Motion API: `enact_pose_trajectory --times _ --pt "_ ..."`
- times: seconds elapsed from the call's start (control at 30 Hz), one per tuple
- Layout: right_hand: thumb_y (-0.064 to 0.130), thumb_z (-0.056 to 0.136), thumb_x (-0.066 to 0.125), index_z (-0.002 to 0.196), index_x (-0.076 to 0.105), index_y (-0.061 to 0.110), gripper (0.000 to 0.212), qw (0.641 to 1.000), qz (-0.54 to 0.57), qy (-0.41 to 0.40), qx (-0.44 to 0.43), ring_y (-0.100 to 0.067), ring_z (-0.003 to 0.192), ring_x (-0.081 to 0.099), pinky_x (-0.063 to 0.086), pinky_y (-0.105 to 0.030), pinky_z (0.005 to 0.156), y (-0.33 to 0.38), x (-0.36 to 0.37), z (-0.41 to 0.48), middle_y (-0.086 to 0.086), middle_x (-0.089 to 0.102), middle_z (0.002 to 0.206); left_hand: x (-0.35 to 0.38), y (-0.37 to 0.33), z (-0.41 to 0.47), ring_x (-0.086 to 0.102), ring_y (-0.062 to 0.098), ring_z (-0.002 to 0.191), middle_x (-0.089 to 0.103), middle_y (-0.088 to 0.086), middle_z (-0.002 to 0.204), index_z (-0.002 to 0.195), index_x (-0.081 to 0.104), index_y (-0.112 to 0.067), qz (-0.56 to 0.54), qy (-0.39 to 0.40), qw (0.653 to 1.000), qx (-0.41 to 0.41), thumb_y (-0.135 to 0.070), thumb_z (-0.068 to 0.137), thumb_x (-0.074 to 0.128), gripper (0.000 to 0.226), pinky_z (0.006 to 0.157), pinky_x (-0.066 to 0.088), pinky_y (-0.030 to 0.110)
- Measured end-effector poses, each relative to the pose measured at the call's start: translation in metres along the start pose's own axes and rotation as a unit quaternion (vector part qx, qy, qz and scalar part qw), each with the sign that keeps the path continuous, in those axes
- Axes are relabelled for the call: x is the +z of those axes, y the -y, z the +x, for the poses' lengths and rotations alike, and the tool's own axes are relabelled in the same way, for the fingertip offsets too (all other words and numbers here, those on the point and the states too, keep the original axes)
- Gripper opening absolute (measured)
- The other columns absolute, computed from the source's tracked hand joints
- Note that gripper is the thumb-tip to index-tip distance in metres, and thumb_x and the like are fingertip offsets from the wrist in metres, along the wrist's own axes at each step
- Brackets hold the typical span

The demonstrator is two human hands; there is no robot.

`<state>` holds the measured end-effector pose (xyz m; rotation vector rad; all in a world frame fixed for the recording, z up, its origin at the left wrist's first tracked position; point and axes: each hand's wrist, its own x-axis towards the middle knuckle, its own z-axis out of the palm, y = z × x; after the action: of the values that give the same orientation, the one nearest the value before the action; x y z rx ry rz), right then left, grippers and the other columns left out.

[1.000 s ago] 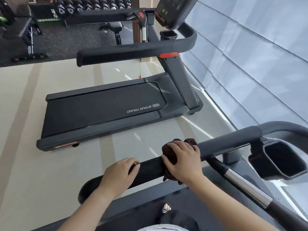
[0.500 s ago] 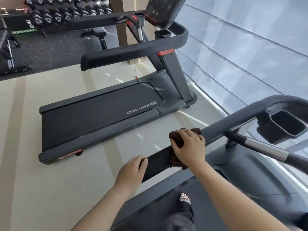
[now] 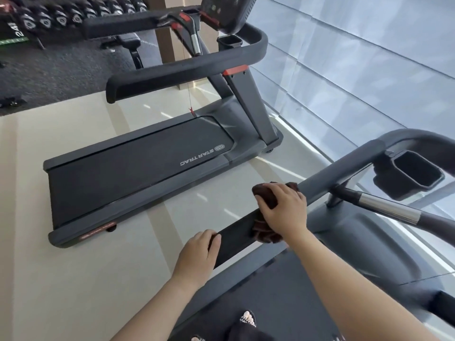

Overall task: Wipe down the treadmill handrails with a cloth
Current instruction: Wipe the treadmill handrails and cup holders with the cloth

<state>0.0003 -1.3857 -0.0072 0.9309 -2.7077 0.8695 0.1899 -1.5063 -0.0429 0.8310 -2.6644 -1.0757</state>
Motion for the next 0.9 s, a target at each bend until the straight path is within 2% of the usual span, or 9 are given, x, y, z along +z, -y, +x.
enact_pose_trajectory --times 0.1,0.23,0.37,0.47,0.67,0.8,0.9 --pt "0.041 0.080 0.064 0.101 0.066 0.029 0.025 1.000 0.000 0.000 0.004 -0.019 0.102 0.060 0.033 -0.046 0.097 0.004 0.001 -0.003 0.008 0.068 0.106 0.000 -0.001 -0.001 0.052 0.007 0.082 0.059 -0.009 0.088 0.100 0.060 -0.019 0.002 -0.008 1.000 0.000 -0.035 0.096 0.035 0.030 0.068 0.035 0.016" --pt "0.047 0.079 0.060 0.106 0.063 0.032 0.031 0.997 0.016 0.020 -0.071 -0.014 0.108 0.057 0.032 -0.045 0.101 0.007 0.008 -0.035 0.011 0.065 0.111 0.000 -0.004 -0.004 0.055 0.010 0.091 0.062 -0.009 0.097 0.107 0.059 -0.019 -0.004 -0.008 1.000 -0.013 -0.033 0.096 0.036 0.029 0.076 0.041 0.023" --pt "0.048 0.077 0.062 0.107 0.062 0.032 0.034 0.990 0.037 0.032 -0.134 -0.015 0.106 0.059 0.039 -0.047 0.095 -0.007 0.006 -0.028 0.011 0.066 0.111 0.001 -0.006 -0.004 0.055 0.005 0.089 0.060 -0.014 0.094 0.104 0.060 -0.024 0.001 -0.017 1.000 -0.023 -0.033 0.096 0.038 0.025 0.074 0.039 0.018" --pt "0.048 0.077 0.061 0.105 0.064 0.032 0.033 0.993 0.036 0.008 -0.109 -0.015 0.102 0.062 0.040 -0.046 0.093 -0.027 -0.001 -0.006 0.011 0.067 0.108 0.004 -0.006 -0.004 0.055 0.000 0.085 0.060 -0.019 0.089 0.099 0.061 -0.027 0.005 -0.041 0.999 -0.027 -0.030 0.095 0.040 0.022 0.070 0.037 0.011" --pt "0.042 0.077 0.066 0.107 0.066 0.028 0.033 0.997 0.047 -0.055 0.017 -0.016 0.108 0.057 0.031 -0.043 0.099 -0.038 -0.003 0.005 0.009 0.066 0.111 0.008 -0.006 -0.004 0.056 0.003 0.084 0.063 -0.014 0.088 0.097 0.063 -0.023 0.015 -0.065 0.998 -0.022 -0.022 0.094 0.043 0.020 0.068 0.039 0.014" --pt "0.046 0.078 0.063 0.109 0.063 0.032 0.034 0.997 0.052 -0.059 0.008 -0.014 0.111 0.053 0.030 -0.038 0.095 -0.020 0.004 -0.022 0.012 0.063 0.113 0.007 -0.003 -0.003 0.058 0.007 0.082 0.062 -0.014 0.087 0.095 0.062 -0.022 0.003 -0.051 0.999 -0.005 -0.022 0.094 0.043 0.020 0.068 0.041 0.017" --pt "0.050 0.079 0.059 0.113 0.059 0.037 0.037 0.998 0.052 -0.037 -0.010 -0.012 0.117 0.049 0.030 -0.038 0.096 -0.004 0.014 -0.044 0.015 0.059 0.121 0.000 0.005 0.004 0.057 0.006 0.080 0.060 -0.014 0.085 0.095 0.059 -0.022 0.014 0.000 0.998 0.054 -0.030 0.094 0.036 0.025 0.067 0.045 0.025"
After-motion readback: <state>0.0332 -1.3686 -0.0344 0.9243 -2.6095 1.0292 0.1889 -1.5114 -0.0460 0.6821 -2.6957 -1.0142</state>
